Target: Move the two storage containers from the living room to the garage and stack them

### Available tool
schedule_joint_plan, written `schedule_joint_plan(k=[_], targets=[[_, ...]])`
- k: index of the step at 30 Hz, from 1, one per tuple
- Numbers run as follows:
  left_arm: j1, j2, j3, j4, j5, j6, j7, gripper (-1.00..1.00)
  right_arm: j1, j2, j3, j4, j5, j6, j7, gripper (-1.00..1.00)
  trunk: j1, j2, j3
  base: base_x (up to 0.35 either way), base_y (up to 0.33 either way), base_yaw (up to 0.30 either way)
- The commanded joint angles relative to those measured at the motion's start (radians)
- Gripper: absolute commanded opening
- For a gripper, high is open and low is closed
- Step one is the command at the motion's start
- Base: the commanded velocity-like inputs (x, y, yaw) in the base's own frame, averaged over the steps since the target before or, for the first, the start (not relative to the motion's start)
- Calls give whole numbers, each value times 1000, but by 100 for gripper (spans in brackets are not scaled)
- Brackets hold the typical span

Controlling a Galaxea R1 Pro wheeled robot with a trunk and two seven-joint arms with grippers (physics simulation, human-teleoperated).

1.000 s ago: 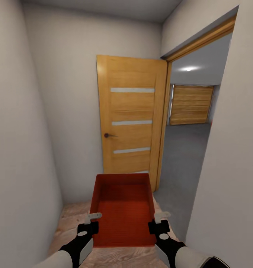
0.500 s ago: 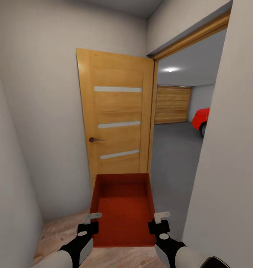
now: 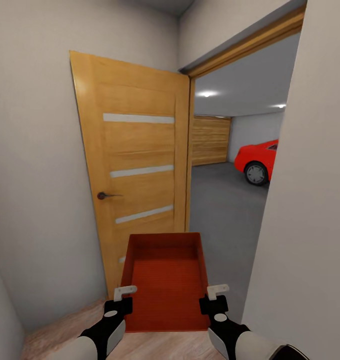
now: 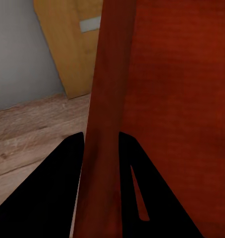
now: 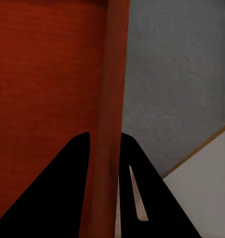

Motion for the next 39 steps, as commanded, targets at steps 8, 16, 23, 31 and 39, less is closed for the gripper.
schedule_joint_plan(k=[8,16,23,31,39], targets=[[0,0,20,-2,-6,-5,41,-100,-1,5,-79,-9,3,2,34,-100,1,-1,0,226,280,-286],[0,0,20,-2,-6,-5,41,-100,-1,5,-78,-9,3,2,35,-100,1,-1,0,204,295,-286],[0,-1,19,-2,-6,-5,41,-100,-1,5,-78,-9,3,2,35,-100,1,-1,0,203,296,-286],[0,-1,19,-2,-6,-5,41,-100,-1,5,-78,-9,3,2,35,-100,1,-1,0,203,296,-286],[0,-1,14,-4,-7,-7,41,-100,-1,5,-78,-9,3,2,35,-100,1,-1,0,196,237,-286]])
